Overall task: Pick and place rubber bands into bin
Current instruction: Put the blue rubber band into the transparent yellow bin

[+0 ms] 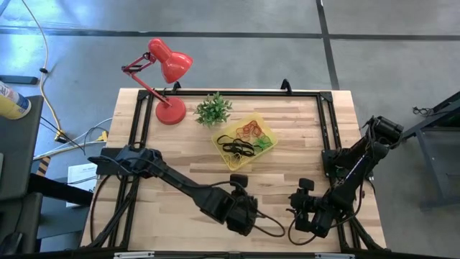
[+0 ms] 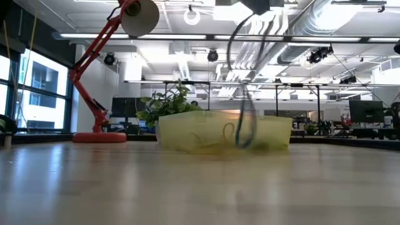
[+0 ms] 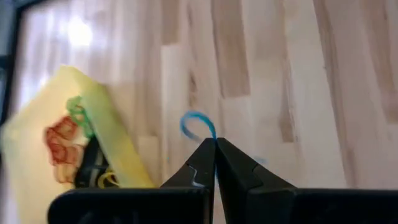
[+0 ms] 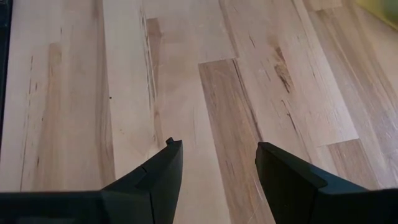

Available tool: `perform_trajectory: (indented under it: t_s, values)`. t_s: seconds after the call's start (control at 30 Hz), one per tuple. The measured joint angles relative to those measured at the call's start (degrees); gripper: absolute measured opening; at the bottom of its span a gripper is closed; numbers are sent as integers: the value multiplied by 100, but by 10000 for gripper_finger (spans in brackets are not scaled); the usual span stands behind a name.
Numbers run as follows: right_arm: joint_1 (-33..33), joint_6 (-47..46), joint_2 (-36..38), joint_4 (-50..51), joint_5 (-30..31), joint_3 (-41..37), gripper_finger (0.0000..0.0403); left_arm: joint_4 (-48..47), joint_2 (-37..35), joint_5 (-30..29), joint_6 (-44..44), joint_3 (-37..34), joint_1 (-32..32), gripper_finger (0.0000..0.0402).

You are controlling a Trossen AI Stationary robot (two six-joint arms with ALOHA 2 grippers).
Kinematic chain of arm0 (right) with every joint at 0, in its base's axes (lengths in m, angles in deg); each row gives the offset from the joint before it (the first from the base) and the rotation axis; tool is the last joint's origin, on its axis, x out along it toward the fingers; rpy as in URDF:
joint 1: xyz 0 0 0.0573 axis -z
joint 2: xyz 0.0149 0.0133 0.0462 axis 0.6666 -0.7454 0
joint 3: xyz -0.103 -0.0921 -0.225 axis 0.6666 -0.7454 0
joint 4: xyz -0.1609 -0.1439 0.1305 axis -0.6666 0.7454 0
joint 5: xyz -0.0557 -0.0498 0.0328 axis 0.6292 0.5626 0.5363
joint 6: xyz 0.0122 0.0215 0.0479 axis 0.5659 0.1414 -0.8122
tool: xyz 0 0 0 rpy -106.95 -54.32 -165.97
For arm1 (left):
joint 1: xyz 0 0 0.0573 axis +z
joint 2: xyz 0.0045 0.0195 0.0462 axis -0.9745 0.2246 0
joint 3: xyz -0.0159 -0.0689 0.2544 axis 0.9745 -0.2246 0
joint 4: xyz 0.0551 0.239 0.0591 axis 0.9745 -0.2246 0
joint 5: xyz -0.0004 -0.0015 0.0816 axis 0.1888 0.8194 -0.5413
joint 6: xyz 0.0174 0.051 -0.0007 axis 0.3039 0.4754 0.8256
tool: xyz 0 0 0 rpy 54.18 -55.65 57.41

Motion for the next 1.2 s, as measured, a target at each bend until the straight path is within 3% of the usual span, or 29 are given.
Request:
perform_trajectory:
  t_s: [0.3, 0.53, 0.9, 1.2]
  values:
    - [-2, 0, 0, 0, 103, 0, 193, -349, 6, -683, 301, 668, 47, 0]
    - [-1, 0, 0, 0, 138, 0, 193, -422, 4, -707, 773, 803, 444, 0]
    - [0, -268, -2, -2, 136, 0, 193, -385, 7, -463, 2030, 801, 1541, 0]
    - [-1, -356, -1, -31, 141, 0, 193, 89, 4, 239, 2900, 747, 2545, 0]
